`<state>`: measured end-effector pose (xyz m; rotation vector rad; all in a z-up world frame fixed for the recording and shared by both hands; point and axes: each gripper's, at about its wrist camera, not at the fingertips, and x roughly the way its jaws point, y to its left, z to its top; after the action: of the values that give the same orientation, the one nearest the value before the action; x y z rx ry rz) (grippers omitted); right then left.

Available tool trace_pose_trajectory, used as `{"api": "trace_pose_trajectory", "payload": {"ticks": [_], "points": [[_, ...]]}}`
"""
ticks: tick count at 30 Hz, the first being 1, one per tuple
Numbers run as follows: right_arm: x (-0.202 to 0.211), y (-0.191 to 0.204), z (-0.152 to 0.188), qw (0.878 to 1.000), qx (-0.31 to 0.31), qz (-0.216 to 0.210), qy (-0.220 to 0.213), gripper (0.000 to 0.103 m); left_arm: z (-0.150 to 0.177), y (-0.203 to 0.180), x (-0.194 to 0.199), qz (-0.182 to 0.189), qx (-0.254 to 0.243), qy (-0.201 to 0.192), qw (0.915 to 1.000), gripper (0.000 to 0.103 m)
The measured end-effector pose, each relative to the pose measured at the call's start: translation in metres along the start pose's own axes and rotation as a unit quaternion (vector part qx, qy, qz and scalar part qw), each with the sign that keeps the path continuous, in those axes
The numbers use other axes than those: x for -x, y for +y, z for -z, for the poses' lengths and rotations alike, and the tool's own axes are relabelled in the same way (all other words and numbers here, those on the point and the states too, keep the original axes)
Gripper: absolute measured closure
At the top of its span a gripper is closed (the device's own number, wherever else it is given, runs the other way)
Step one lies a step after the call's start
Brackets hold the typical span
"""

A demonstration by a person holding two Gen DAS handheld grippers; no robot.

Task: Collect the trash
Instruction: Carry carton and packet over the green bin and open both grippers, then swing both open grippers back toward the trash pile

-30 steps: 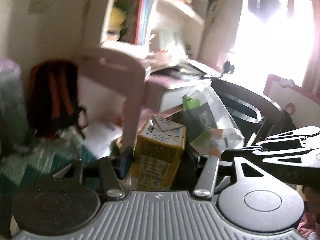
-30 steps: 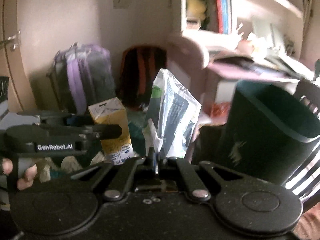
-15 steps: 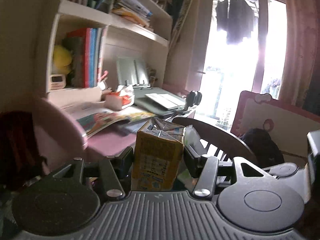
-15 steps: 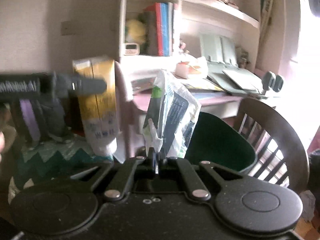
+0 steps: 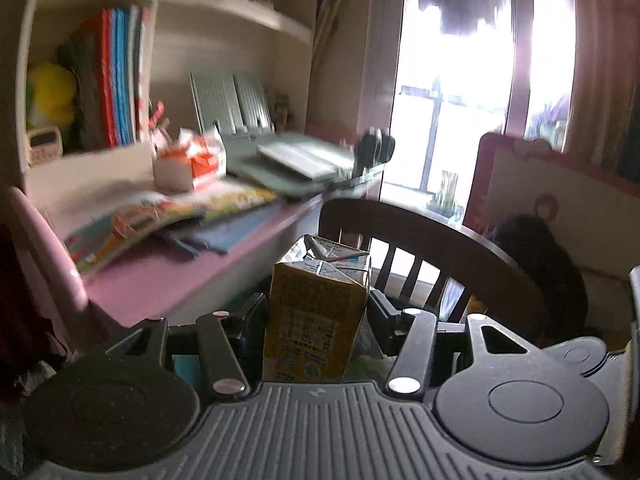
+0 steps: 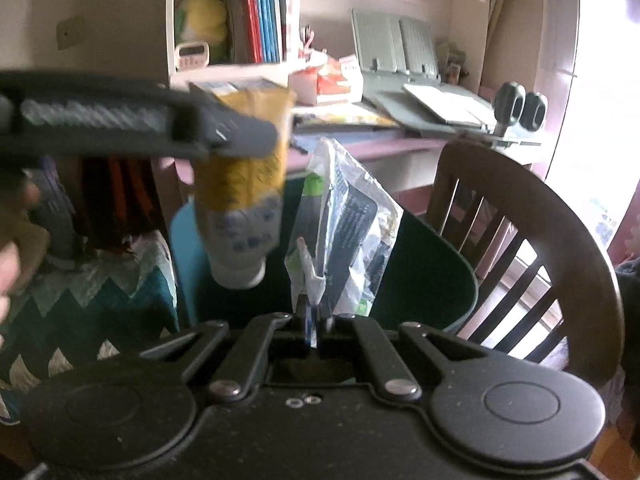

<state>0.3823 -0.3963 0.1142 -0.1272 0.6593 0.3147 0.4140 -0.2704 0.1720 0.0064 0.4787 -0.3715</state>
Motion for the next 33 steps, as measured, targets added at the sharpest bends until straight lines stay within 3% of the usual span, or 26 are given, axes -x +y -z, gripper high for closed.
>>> {"api": "trace_pose_trajectory", "payload": {"ticks": [4,14,18,23,33], "points": [[-0.017,-0.004,0.002,1.000,0.003,-0.003,0.019,0.101,0.012,0.002,-0.026,-0.002,-0.002,0.030,0.9995,0.049],[-0.030,-0.016,0.003,0.999,-0.009,-0.013,0.030,0.085,0.030,0.005,-0.064,0.004,0.004,0.106,0.9944,0.048],[-0.026,-0.016,0.003,1.000,-0.009,-0.011,0.026,0.068,0.033,0.005,-0.064,0.010,0.012,0.112,0.9935,0.048],[-0.017,-0.013,0.005,1.000,-0.008,-0.012,0.026,0.067,0.029,0.002,-0.051,0.014,0.014,0.104,0.9943,0.037],[0.026,0.001,0.007,1.000,-0.009,-0.009,0.009,0.064,0.023,-0.005,0.007,0.018,0.014,0.083,0.9963,0.036]]}}
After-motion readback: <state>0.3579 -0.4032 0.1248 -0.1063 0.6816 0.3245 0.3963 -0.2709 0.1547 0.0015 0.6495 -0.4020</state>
